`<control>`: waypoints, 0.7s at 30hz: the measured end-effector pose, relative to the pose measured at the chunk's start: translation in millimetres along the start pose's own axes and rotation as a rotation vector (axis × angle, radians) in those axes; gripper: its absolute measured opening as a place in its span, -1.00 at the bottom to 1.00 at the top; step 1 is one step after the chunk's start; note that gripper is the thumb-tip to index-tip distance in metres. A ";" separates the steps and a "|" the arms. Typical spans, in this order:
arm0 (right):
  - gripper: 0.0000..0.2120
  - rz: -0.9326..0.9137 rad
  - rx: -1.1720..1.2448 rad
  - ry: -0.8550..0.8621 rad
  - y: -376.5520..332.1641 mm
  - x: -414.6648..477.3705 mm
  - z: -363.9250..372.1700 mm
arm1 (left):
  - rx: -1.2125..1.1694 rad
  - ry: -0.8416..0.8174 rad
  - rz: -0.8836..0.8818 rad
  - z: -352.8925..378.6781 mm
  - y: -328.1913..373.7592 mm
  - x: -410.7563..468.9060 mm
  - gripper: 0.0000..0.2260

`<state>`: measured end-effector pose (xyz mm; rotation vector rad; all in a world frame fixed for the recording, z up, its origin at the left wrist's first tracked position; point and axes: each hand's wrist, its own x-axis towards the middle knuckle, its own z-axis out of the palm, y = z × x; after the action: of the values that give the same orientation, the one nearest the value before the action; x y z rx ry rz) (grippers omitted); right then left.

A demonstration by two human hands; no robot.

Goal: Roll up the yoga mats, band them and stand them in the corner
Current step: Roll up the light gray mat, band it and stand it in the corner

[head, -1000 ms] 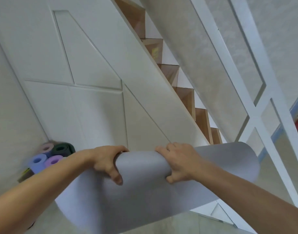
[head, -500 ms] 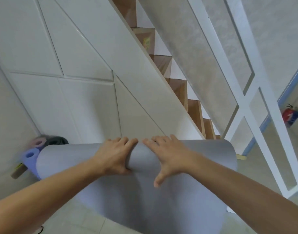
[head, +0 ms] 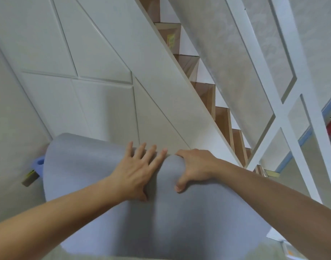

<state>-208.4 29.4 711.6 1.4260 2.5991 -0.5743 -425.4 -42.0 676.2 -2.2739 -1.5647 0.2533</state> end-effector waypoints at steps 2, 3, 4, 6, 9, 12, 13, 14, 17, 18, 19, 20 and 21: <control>-0.28 0.009 0.122 -0.073 -1.4 0.7 3.1 | -0.022 0.119 0.037 12.1 -5.5 0.0 0.26; -0.30 0.003 0.135 -0.099 -2.9 1.4 4.0 | -0.043 0.156 0.067 17.6 -9.9 0.8 0.14; -0.28 -0.010 0.125 -0.118 -5.3 1.5 5.1 | -0.064 0.171 0.086 22.5 -14.1 1.5 0.02; -0.11 -0.050 0.016 -0.099 -9.5 2.3 9.3 | -0.129 0.129 0.072 30.4 -23.0 5.1 -0.16; 0.29 -0.145 -0.406 0.080 -12.2 2.1 28.7 | -0.259 -0.012 -0.025 30.2 -39.4 11.7 -0.21; 0.28 -0.195 -0.565 0.211 -10.4 1.5 48.2 | -0.462 -0.223 -0.079 19.2 -57.5 21.0 -0.14; 0.22 -0.206 -0.560 0.238 -8.8 4.2 49.0 | -0.503 -0.279 -0.072 17.6 -60.0 22.5 -0.12; 0.16 -0.211 -0.538 0.252 -7.7 7.3 47.1 | -0.525 -0.314 -0.062 17.6 -61.1 24.0 -0.12; 0.02 -0.159 -0.400 0.228 -5.0 17.3 43.3 | -0.489 -0.309 -0.032 21.2 -60.5 26.3 -0.05; 0.01 -0.130 -0.339 0.208 -3.8 20.9 43.8 | -0.429 -0.285 -0.010 23.4 -59.1 26.0 0.01; 0.01 -0.099 -0.274 0.180 -3.6 23.0 44.2 | -0.346 -0.268 0.016 26.2 -57.4 24.6 0.08; 0.03 -0.073 -0.207 0.148 -3.7 25.3 44.0 | -0.253 -0.253 0.039 28.1 -54.7 22.4 0.15; 0.04 -0.054 -0.138 0.114 -3.8 28.1 43.5 | -0.166 -0.232 0.055 31.1 -50.9 19.0 0.21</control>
<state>-230.3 33.0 664.5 1.3879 2.7118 -0.3203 -473.2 -2.1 669.0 -2.4933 -1.6932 0.4300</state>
